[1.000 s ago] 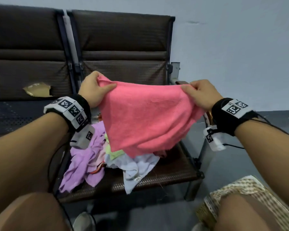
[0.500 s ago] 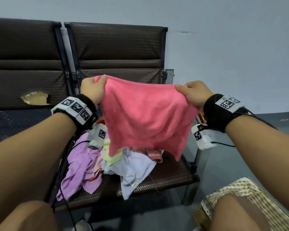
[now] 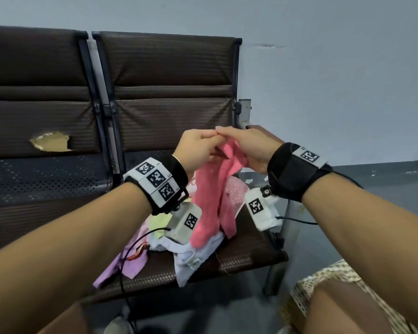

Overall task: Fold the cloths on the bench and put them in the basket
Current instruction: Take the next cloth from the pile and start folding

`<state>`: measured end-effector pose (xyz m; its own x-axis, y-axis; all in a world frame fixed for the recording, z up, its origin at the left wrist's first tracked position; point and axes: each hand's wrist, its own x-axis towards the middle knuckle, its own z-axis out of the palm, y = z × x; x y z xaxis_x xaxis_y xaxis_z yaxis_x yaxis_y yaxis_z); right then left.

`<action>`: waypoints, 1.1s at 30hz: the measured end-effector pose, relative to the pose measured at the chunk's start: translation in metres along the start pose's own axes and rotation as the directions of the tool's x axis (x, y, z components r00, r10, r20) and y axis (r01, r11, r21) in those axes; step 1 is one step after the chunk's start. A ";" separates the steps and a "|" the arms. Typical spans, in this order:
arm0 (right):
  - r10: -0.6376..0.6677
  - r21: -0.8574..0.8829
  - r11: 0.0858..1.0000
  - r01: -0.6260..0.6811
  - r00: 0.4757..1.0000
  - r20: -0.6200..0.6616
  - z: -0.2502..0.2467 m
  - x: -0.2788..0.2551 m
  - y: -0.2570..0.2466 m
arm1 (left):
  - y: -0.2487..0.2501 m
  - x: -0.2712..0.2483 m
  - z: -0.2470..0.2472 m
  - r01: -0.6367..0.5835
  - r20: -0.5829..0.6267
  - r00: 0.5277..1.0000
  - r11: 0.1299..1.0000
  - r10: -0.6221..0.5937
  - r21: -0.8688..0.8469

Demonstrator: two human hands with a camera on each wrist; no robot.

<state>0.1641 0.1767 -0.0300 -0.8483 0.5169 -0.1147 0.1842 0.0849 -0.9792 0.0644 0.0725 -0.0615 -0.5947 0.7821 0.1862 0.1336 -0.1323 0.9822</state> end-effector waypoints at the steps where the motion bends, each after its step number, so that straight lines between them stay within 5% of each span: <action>1: -0.003 0.004 1.000 0.003 1.000 0.001 -0.002 -0.001 0.001 | 0.001 -0.002 -0.003 0.027 0.030 0.999 0.999 -0.026 -0.020; 4: -0.011 -0.026 1.000 0.012 1.000 0.008 -0.005 -0.004 0.003 | 0.003 -0.001 -0.016 0.155 -0.052 0.985 0.975 -0.165 -0.162; 7: -0.039 -0.051 0.998 0.041 0.998 0.046 -0.007 -0.002 0.005 | -0.005 0.005 -0.029 0.119 -0.285 0.951 0.993 -0.119 -0.017; 8: -0.057 -0.040 0.997 0.061 0.995 0.076 -0.006 -0.003 0.005 | -0.008 0.006 -0.032 0.142 -0.275 0.953 0.990 -0.130 0.026; 11: -0.093 -0.001 0.996 0.094 0.990 0.107 -0.006 -0.002 0.000 | -0.013 0.002 -0.036 0.249 0.054 0.967 0.969 -0.248 -0.008; 13: -0.093 -0.011 0.995 0.094 0.993 0.069 -0.012 0.005 -0.001 | -0.009 0.002 -0.037 0.266 0.156 0.954 0.963 -0.256 -0.048; 16: -0.080 -0.136 0.987 0.090 0.994 0.072 -0.029 0.012 0.000 | -0.007 0.017 -0.045 0.151 0.056 0.988 0.973 -0.143 -0.176; 18: -0.060 -0.379 0.922 0.076 0.997 0.054 -0.045 0.020 0.004 | -0.005 0.031 -0.052 0.088 0.003 0.996 0.983 -0.089 -0.162; 21: -0.120 -0.687 0.725 0.052 0.992 -0.051 -0.060 0.035 0.008 | -0.002 0.053 -0.056 -0.017 -0.117 0.992 0.952 0.056 0.305; 24: -0.278 -0.668 0.737 0.102 0.947 -0.162 -0.064 0.050 0.000 | 0.008 0.074 -0.056 -0.034 -0.241 0.951 0.838 0.194 0.544; 30: -0.572 -0.498 0.775 0.388 0.766 -0.293 -0.054 0.071 -0.028 | 0.049 0.095 -0.060 -0.229 -0.386 0.864 0.935 0.323 0.269; 33: -0.553 -0.451 0.795 0.406 0.790 -0.264 -0.051 0.071 -0.021 | 0.043 0.085 -0.068 -0.242 -0.293 0.905 0.940 0.309 0.242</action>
<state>0.1252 0.2554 -0.0095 -0.6412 0.5864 0.4950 0.0264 0.6615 -0.7495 -0.0340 0.0914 -0.0013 -0.7290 0.4888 0.4792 0.4611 -0.1667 0.8715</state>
